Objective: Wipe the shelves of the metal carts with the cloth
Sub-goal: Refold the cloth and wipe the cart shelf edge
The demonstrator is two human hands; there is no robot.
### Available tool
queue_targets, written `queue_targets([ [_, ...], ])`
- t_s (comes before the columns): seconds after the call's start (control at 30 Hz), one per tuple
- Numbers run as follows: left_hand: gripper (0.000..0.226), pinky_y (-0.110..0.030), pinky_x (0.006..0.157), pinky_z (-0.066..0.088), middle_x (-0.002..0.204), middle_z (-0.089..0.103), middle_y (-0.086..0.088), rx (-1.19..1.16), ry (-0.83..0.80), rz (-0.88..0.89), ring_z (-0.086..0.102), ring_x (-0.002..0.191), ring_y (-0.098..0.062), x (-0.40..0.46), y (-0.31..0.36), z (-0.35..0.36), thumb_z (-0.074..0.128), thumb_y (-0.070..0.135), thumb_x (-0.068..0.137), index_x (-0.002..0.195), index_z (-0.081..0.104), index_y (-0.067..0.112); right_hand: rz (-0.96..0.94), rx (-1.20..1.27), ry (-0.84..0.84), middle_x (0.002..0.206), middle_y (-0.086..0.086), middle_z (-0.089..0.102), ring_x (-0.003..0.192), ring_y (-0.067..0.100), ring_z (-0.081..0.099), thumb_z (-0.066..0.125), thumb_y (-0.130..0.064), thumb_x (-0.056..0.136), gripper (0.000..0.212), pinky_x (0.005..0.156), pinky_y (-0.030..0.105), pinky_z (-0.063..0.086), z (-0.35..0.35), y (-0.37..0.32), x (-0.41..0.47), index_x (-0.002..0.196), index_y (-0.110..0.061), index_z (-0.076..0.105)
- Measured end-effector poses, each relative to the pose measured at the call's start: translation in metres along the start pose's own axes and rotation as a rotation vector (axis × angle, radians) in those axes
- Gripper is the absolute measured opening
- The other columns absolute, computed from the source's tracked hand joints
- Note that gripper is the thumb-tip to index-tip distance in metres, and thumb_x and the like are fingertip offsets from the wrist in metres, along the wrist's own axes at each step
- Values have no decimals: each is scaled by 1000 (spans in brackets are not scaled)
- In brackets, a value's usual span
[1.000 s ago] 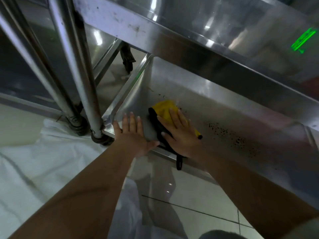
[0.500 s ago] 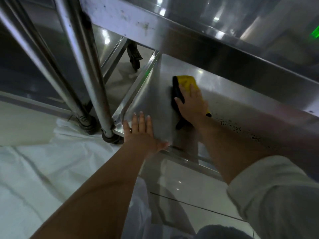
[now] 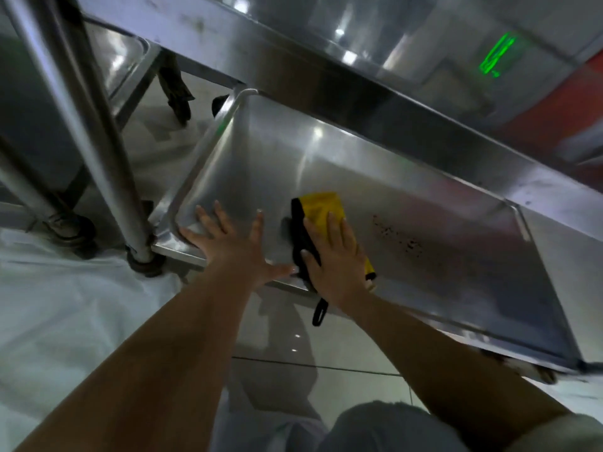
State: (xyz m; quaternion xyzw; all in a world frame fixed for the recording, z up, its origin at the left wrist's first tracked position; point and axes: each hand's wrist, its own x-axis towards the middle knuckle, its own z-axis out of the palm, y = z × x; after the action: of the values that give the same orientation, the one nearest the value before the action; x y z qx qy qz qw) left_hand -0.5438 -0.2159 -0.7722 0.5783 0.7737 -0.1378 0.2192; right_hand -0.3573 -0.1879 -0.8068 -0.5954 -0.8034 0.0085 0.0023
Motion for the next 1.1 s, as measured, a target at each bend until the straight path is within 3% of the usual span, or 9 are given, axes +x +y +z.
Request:
queue_targets([
  [0.2,123,-75,105,2,151,-31,-26,-19,-25,-7,-22,137,-53,-2,-1,0,24,102,49,142,-28,42,-268,-29,-54,162,-4,-3,148,25,-2,33,-54,97,56,114,52,15,-11,21,39,148,-48,9],
  [0.4,122,-75,106,0,151,-31,-25,-30,-56,-13,-22,137,-53,-6,0,-3,29,101,51,143,-26,44,-12,106,-121,162,-5,-5,148,25,-1,34,-52,97,58,113,58,12,-16,57,88,147,-49,7],
  [0.57,127,-76,105,2,152,-29,-24,-26,-39,-10,-20,138,-53,-4,2,-5,31,102,45,143,-26,44,297,159,-64,162,0,-1,148,27,2,36,-50,97,58,114,57,14,-18,114,61,148,-47,9],
  [0.63,130,-77,104,4,153,-27,-25,-25,-7,-3,-18,138,-54,-2,4,-3,31,103,42,143,-27,43,332,144,-48,162,1,2,148,27,2,37,-47,98,58,114,55,15,-19,121,38,149,-44,10],
  [0.8,140,-76,105,2,156,-21,-21,-8,113,55,-16,142,-46,5,11,11,20,106,39,147,-24,28,113,51,15,162,2,6,148,28,2,39,-42,98,57,114,50,21,-13,122,-37,150,-41,15],
  [0.97,149,-71,109,0,156,-23,-20,10,146,84,-16,143,-44,7,25,15,12,107,33,147,-24,17,-99,50,-16,162,-1,1,148,25,-4,35,-43,99,55,114,50,18,-13,123,-72,148,-46,10],
  [1.1,133,-64,113,1,159,-15,-15,15,157,232,-12,146,-37,3,46,22,21,101,51,152,-10,20,-189,29,-89,161,-3,-7,148,22,-10,29,-51,99,54,117,51,8,-17,124,-52,147,-48,5],
])
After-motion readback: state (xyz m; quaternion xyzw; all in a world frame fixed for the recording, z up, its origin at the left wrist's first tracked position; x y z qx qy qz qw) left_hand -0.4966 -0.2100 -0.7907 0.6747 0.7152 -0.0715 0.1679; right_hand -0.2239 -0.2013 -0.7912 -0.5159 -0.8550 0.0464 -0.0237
